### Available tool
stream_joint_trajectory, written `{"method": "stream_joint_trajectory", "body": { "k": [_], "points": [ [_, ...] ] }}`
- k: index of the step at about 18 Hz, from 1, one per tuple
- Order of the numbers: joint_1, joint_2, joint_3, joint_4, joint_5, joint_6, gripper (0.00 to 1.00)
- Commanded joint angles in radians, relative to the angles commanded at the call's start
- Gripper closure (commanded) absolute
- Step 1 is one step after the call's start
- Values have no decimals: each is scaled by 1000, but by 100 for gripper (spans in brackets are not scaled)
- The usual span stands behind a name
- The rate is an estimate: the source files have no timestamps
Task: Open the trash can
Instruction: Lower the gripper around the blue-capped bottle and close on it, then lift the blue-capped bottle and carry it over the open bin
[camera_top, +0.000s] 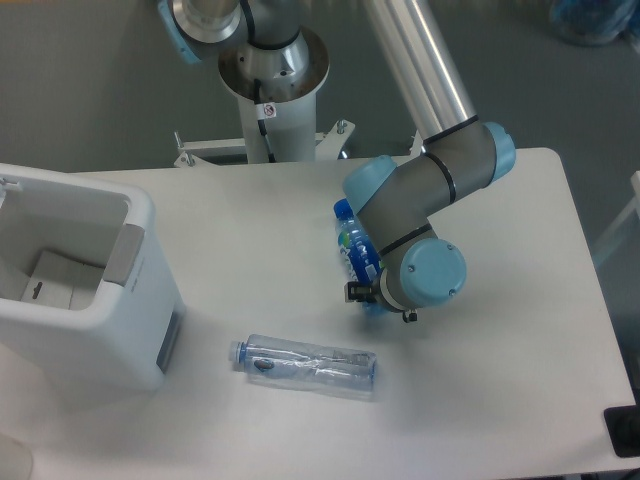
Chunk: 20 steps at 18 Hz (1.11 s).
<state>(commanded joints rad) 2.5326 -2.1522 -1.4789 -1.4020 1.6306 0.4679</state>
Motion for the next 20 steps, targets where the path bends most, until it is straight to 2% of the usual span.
{"method": "stream_joint_trajectory", "body": {
  "k": [4,8,13,15,18,20],
  "points": [
    [0,23,26,-8,-11,2,26],
    [8,70,54,-3,-44,5,25],
    [32,149,91,26,-165,77,25],
    [38,173,100,79,-211,89,25],
    [38,212,106,204,-300,95,24],
    [38,232,120,248,-371,94,24]
  ]
}}
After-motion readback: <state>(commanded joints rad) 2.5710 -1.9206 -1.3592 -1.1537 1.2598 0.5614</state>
